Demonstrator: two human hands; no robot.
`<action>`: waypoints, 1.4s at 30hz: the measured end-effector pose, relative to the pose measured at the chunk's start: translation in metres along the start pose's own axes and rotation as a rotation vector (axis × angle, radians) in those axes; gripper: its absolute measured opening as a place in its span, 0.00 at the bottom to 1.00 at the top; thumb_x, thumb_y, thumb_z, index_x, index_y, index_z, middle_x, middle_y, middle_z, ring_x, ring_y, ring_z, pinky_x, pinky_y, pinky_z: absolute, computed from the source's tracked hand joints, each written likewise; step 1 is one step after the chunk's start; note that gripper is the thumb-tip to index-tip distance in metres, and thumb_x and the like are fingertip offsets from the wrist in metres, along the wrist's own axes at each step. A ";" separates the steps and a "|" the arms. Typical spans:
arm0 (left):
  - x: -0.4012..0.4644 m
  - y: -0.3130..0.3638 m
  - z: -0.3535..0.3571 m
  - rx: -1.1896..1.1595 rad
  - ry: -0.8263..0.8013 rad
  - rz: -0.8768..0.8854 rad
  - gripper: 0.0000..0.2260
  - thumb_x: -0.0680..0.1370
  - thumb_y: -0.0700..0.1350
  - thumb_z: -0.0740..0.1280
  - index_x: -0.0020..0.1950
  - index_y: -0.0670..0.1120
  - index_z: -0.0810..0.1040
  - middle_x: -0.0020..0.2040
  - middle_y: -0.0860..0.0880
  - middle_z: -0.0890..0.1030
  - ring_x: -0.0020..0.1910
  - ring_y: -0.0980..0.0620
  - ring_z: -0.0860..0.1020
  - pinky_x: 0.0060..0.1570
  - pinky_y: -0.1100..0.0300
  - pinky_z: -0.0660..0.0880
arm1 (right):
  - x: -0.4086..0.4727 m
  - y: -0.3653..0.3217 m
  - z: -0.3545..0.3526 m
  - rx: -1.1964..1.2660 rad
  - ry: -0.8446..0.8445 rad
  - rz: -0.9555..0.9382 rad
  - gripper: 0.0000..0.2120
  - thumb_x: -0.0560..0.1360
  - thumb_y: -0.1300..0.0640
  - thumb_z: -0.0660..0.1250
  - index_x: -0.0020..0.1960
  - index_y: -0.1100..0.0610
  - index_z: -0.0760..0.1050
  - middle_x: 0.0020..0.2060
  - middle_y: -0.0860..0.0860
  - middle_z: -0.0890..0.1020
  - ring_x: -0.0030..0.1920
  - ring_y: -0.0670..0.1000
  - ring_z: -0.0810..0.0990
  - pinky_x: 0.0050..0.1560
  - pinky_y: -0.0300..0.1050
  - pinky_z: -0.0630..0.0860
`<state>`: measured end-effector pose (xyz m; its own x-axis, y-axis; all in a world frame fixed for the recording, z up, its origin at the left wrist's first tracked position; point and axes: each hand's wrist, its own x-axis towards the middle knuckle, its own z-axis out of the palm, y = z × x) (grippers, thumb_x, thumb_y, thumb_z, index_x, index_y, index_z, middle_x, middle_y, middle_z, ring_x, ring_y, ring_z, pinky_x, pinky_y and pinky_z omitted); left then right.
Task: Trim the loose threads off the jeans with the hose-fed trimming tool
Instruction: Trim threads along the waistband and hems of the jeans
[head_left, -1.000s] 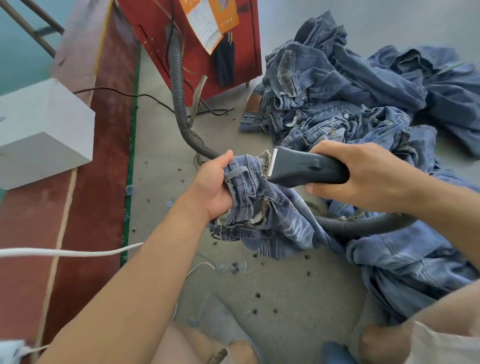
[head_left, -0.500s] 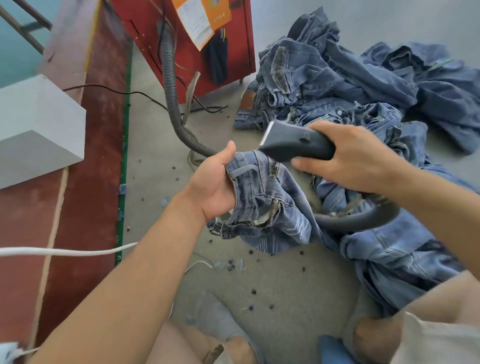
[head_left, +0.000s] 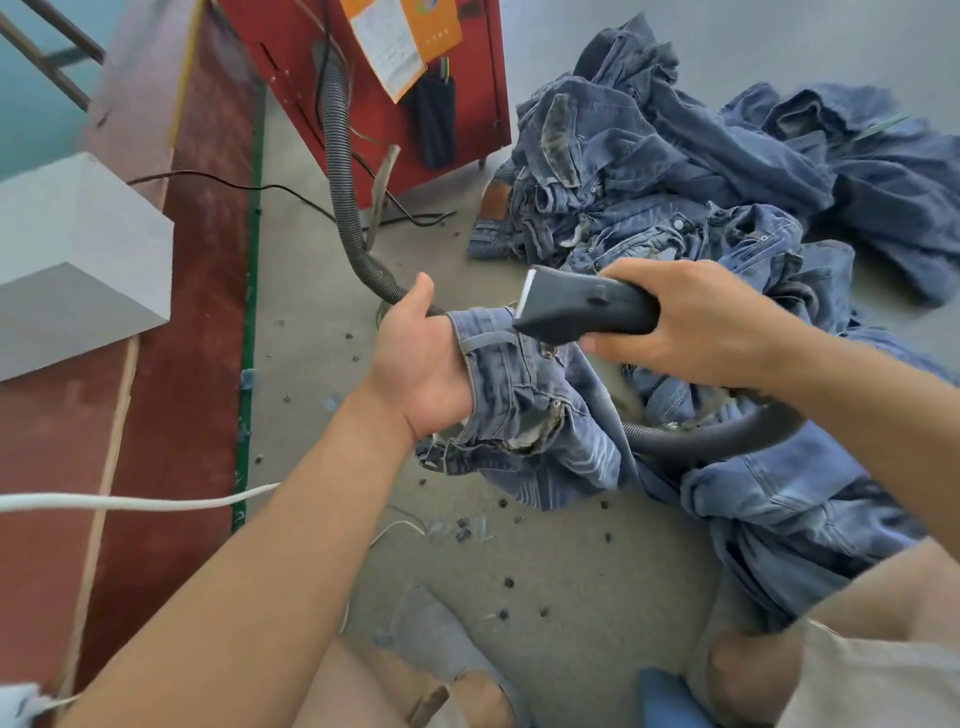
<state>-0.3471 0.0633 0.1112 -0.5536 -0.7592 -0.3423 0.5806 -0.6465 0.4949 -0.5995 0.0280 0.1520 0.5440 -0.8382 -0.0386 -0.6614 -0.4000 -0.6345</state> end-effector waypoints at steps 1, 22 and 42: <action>0.000 0.001 0.000 -0.036 -0.016 0.009 0.49 0.80 0.73 0.42 0.77 0.29 0.62 0.75 0.27 0.67 0.75 0.29 0.67 0.75 0.37 0.63 | -0.002 0.001 -0.002 -0.024 -0.050 0.005 0.13 0.71 0.41 0.72 0.52 0.44 0.78 0.37 0.41 0.82 0.39 0.38 0.80 0.38 0.32 0.70; 0.009 -0.012 -0.006 0.021 0.001 0.007 0.48 0.80 0.73 0.42 0.76 0.31 0.65 0.76 0.29 0.66 0.76 0.30 0.65 0.79 0.37 0.53 | 0.003 -0.013 0.012 0.151 0.050 0.059 0.16 0.71 0.44 0.77 0.57 0.45 0.79 0.39 0.40 0.83 0.37 0.37 0.81 0.37 0.30 0.73; 0.007 -0.014 -0.017 0.194 0.576 -0.106 0.15 0.80 0.35 0.55 0.55 0.35 0.81 0.57 0.32 0.81 0.55 0.34 0.82 0.56 0.37 0.80 | 0.002 0.026 -0.005 0.119 -0.195 0.333 0.12 0.74 0.60 0.75 0.49 0.51 0.73 0.30 0.45 0.84 0.30 0.47 0.84 0.32 0.36 0.75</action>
<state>-0.3489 0.0659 0.0885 -0.1599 -0.6451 -0.7472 0.3907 -0.7365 0.5522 -0.6180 0.0146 0.1393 0.4052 -0.8239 -0.3963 -0.7599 -0.0626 -0.6470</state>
